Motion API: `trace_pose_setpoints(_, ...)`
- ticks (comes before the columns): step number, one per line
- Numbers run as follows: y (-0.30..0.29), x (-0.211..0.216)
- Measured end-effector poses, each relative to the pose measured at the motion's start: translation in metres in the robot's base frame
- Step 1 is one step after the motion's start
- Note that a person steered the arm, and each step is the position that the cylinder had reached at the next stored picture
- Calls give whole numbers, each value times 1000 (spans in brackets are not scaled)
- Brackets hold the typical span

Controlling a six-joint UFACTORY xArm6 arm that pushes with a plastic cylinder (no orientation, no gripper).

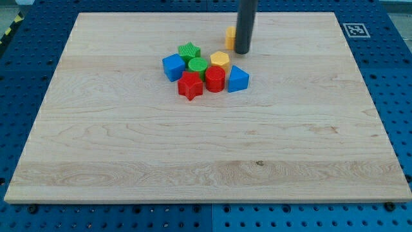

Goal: Place the yellow heart at the top of the yellow hexagon

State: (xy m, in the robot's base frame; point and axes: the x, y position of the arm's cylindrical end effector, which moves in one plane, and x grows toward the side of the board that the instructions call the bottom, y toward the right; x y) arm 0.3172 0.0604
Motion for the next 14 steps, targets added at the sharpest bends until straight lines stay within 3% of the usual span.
trace_pose_setpoints(3,31,-84)
trace_pose_setpoints(4,14,-81)
trace_pose_setpoints(6,3,-12)
trace_pose_setpoints(7,4,-17)
trace_pose_setpoints(8,8,-60)
trace_pose_setpoints(11,-22,-10)
trace_pose_setpoints(14,-24,-7)
